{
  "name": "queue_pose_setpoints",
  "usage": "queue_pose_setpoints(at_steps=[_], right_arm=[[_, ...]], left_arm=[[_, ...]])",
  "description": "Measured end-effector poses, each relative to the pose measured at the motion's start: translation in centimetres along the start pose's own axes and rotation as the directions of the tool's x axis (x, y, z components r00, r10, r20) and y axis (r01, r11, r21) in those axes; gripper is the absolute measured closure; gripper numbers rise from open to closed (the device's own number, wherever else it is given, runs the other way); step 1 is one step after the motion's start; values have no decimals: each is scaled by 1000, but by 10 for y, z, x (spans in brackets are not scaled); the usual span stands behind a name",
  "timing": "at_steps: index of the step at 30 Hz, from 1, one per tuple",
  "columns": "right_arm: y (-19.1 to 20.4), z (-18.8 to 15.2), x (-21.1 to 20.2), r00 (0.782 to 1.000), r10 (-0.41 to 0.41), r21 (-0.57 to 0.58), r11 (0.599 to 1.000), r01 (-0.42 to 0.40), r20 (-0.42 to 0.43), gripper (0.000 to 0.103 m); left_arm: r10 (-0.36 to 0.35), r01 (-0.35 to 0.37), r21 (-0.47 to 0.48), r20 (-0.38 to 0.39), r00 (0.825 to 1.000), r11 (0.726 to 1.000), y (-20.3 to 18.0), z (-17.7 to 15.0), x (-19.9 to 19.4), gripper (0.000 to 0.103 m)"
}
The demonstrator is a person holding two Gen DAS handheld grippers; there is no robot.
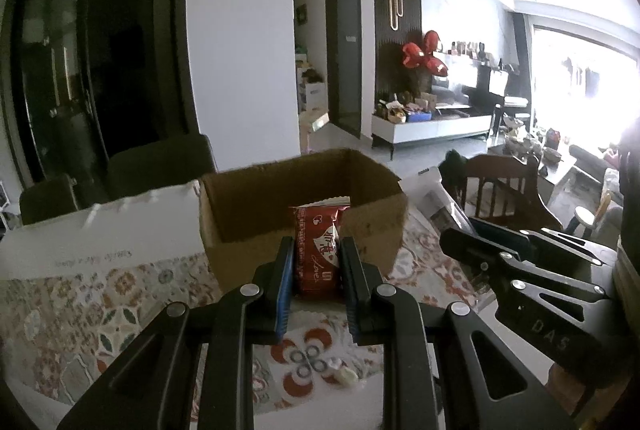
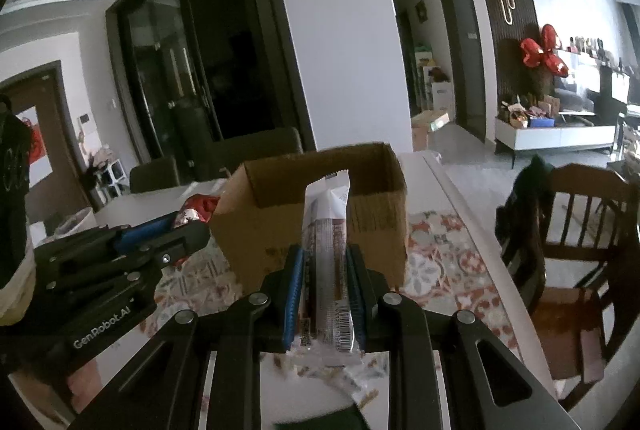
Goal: Organize snacks
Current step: 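Lift the red packet and clear stick packet up over the cardboard box, then open both grippers to drop the packets into the box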
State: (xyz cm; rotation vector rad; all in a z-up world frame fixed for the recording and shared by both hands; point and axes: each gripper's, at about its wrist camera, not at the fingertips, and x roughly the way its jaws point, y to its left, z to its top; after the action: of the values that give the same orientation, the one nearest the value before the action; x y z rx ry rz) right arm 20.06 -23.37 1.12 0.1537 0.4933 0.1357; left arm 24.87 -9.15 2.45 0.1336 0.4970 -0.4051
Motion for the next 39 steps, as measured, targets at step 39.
queue_pose_setpoints(at_steps=[39], right_arm=[[-24,91,139,993,15,-33,999,-19,-117,73]], left_arm=[[117,-123,-56,-95,989,991,55,74,121,49]])
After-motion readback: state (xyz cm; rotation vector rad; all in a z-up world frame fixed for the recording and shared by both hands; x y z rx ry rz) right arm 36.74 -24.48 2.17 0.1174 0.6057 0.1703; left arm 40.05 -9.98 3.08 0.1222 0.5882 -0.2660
